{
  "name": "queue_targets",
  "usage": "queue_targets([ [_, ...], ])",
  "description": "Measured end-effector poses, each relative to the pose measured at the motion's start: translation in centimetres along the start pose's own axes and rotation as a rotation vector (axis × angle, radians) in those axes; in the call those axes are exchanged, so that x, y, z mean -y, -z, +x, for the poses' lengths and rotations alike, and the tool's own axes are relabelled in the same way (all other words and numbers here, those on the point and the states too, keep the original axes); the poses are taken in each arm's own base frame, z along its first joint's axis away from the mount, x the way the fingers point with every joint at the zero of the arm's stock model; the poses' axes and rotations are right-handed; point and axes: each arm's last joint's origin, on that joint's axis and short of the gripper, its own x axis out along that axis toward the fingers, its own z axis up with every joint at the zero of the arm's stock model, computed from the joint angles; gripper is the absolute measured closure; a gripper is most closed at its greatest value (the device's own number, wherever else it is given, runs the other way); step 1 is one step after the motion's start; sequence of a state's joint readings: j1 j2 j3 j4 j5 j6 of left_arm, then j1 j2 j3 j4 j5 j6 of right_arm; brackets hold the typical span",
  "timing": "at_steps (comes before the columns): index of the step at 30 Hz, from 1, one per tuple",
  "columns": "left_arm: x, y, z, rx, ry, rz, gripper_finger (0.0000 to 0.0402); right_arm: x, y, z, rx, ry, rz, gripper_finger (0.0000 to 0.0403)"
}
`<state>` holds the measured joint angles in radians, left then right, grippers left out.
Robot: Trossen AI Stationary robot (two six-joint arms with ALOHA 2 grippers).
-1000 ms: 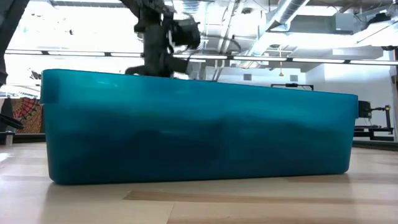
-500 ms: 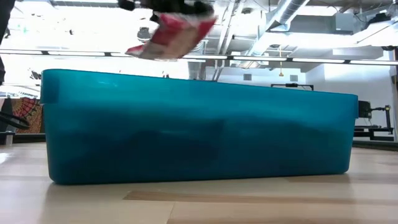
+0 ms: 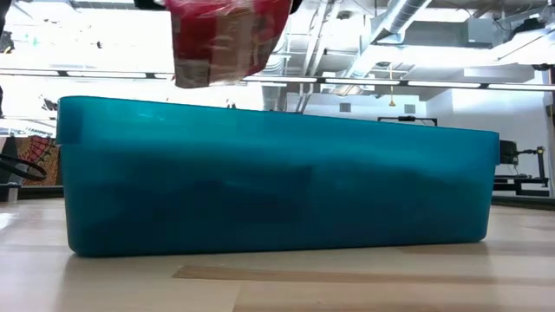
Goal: Sort popcorn bags into baskets
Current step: Put the popcorn bag into the blue bin
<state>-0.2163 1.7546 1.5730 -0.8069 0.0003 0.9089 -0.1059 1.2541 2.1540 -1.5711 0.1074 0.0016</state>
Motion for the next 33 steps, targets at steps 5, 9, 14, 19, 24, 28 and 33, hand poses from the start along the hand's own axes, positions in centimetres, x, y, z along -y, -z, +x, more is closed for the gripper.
queue_targets([
  [5,1.2,0.0,1.1,0.035,0.06,0.041,0.0391,0.0,0.0,0.0,0.0,-0.001,-0.003,0.0356],
  [9,1.9,-0.4,1.9,0.064,0.05,0.063,0.0391,0.0,0.0,0.0,0.0,-0.001,-0.017,0.0356],
  [14,2.2,-0.6,3.2,0.078,0.053,0.065,0.0391,0.0,0.0,0.0,-0.001,-0.002,-0.031,0.0356],
  [19,2.4,-0.3,4.5,0.043,0.094,0.058,0.0391,0.0,0.0,0.0,0.0,-0.003,-0.029,0.0356],
  [24,2.3,-0.3,5.0,0.047,0.081,0.039,0.039,0.0,0.1,-0.3,0.007,-0.003,-0.028,0.0356],
  [28,2.3,-0.2,5.2,0.045,0.094,-0.012,0.0374,0.0,0.2,-0.5,0.012,-0.003,-0.027,0.0356],
  [33,2.2,-0.4,5.2,0.067,0.094,-0.028,0.0327,0.1,0.4,-0.8,0.021,-0.002,-0.026,0.0356],
])
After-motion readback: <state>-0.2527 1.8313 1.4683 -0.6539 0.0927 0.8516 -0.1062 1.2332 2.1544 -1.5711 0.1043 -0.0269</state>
